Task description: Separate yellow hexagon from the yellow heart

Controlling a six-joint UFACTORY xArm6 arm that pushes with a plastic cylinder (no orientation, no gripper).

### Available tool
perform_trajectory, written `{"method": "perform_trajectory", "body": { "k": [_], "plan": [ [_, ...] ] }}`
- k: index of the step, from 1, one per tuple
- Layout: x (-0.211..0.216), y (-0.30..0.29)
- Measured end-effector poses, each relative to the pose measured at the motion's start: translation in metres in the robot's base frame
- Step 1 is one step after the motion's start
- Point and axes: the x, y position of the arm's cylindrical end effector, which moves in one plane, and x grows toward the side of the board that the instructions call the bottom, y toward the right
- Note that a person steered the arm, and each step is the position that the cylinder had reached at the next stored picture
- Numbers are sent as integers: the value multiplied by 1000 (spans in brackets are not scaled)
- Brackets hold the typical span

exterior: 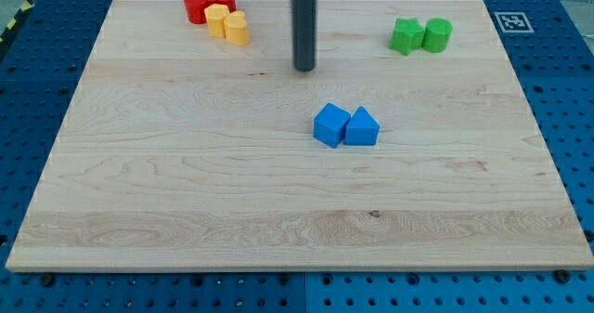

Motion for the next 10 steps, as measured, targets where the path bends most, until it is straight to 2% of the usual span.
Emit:
{"method": "perform_trajectory", "body": {
  "k": [1, 2, 4, 6, 9, 10],
  "plan": [
    [-43, 10],
    [-79, -19],
    [-89, -43],
    [-93, -114],
    [-94, -139],
    [-82, -151]
  ]
}}
